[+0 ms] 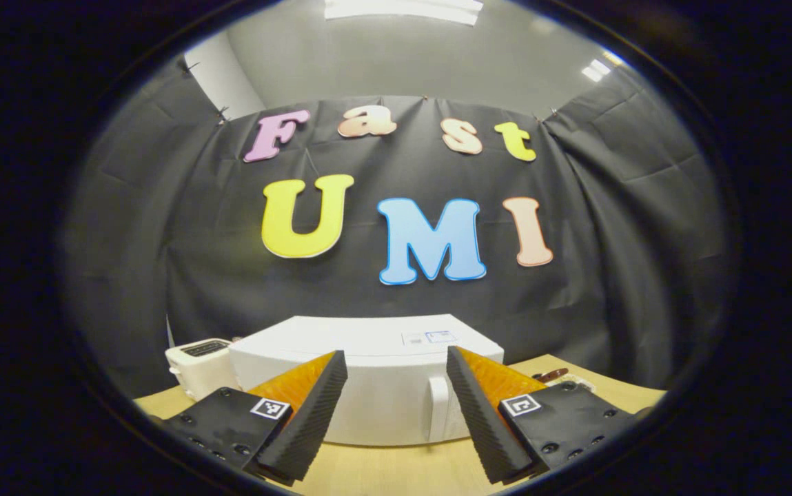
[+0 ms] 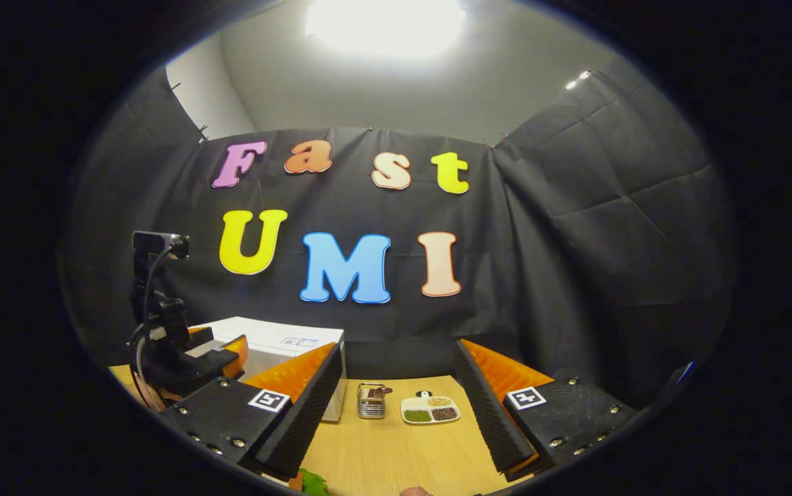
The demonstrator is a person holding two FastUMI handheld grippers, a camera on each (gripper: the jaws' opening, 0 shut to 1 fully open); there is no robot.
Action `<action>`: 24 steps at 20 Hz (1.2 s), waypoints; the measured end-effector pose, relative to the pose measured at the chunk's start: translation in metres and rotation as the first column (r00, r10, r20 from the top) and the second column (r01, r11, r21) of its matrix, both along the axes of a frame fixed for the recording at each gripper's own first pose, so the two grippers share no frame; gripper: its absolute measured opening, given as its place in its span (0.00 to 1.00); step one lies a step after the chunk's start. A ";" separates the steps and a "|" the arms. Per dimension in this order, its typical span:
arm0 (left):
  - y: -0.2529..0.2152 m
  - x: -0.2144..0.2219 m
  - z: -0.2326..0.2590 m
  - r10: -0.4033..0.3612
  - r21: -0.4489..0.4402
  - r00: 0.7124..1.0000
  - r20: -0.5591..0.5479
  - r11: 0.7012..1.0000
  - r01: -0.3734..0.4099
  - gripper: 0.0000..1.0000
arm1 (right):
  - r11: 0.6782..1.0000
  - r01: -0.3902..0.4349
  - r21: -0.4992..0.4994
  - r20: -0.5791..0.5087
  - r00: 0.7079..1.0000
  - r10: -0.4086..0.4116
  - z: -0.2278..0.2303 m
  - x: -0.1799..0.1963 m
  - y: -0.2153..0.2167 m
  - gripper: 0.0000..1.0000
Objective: Open the microwave oven with the left hand, put the food in, and close the microwave oven.
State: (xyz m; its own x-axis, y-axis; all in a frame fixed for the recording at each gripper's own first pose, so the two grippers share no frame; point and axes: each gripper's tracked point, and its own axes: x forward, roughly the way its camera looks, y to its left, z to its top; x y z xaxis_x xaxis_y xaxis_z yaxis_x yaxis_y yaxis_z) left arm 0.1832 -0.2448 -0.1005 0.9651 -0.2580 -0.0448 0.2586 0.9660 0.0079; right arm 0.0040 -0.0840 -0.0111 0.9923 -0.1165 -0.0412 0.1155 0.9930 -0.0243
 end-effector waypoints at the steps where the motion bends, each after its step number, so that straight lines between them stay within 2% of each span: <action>1: -0.008 0.008 -0.012 -0.015 0.012 1.000 -0.014 1.000 0.015 0.95 | 1.000 0.017 -0.010 -0.005 1.000 -0.017 0.000 0.001 -0.001 0.99; 6: -0.045 0.037 -0.081 -0.066 0.037 0.990 -0.122 0.997 0.071 0.94 | 0.995 0.085 -0.055 -0.033 0.996 -0.087 -0.005 0.001 -0.006 0.99; 11: -0.066 0.062 -0.124 -0.060 0.082 0.981 -0.185 0.994 0.077 0.72 | 0.989 0.116 -0.093 -0.072 0.990 -0.123 -0.015 -0.003 -0.009 0.99; 13: -0.072 0.068 -0.129 -0.067 0.094 0.980 -0.189 0.992 0.086 0.57 | 0.987 0.121 -0.106 -0.083 0.988 -0.130 -0.016 -0.002 -0.011 0.99; 15: -0.075 0.073 -0.131 -0.075 0.088 0.976 -0.205 0.992 0.094 0.36 | 0.985 0.126 -0.114 -0.076 0.988 -0.135 -0.013 -0.005 -0.013 0.99; 17: -0.074 0.072 -0.132 -0.075 0.062 0.971 -0.228 0.994 0.091 0.34 | 0.985 0.129 -0.111 -0.067 0.988 -0.137 -0.010 -0.005 -0.016 0.99; 20: -0.072 0.068 -0.129 -0.067 0.069 0.969 -0.238 0.994 0.085 0.18 | 0.987 0.125 -0.100 -0.071 0.989 -0.133 -0.012 -0.010 -0.020 0.99; 23: -0.071 0.067 -0.130 -0.058 0.066 0.964 -0.260 0.995 0.077 0.12 | 0.988 0.114 -0.100 -0.073 0.990 -0.121 -0.014 -0.013 -0.022 0.99; 24: -0.066 0.055 -0.134 -0.041 0.061 0.957 -0.286 0.996 0.061 0.12 | 0.990 0.104 -0.095 -0.077 0.991 -0.111 -0.017 -0.013 -0.022 0.99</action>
